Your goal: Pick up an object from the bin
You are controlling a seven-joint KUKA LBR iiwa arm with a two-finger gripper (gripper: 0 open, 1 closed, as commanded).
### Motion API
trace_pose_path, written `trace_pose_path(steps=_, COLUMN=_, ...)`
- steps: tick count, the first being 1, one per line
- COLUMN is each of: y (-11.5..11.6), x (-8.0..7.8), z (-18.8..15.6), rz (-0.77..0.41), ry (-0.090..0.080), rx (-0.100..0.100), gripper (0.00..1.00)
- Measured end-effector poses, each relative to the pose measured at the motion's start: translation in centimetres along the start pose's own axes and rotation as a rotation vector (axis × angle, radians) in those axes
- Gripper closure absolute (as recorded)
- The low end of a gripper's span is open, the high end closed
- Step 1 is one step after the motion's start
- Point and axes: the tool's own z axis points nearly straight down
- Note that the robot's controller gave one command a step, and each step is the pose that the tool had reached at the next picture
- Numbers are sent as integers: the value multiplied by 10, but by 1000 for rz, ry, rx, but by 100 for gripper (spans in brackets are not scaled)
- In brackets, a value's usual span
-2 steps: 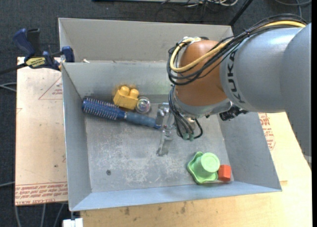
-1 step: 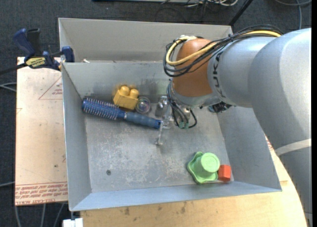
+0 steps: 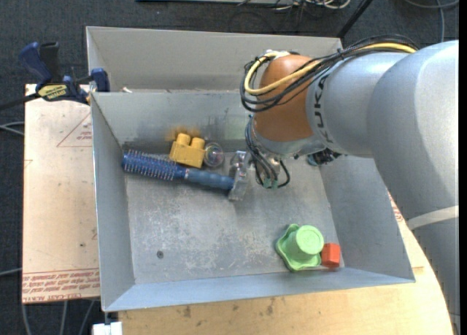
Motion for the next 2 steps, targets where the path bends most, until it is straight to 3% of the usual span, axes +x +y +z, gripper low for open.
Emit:
trace_pose_path(steps=1, y=7, x=-14, z=-150, rz=-74, ry=-10, rx=-2, gripper=100)
trace_pose_path(steps=2, y=7, x=-12, z=-145, rz=-75, ry=-1, rx=0, gripper=0)
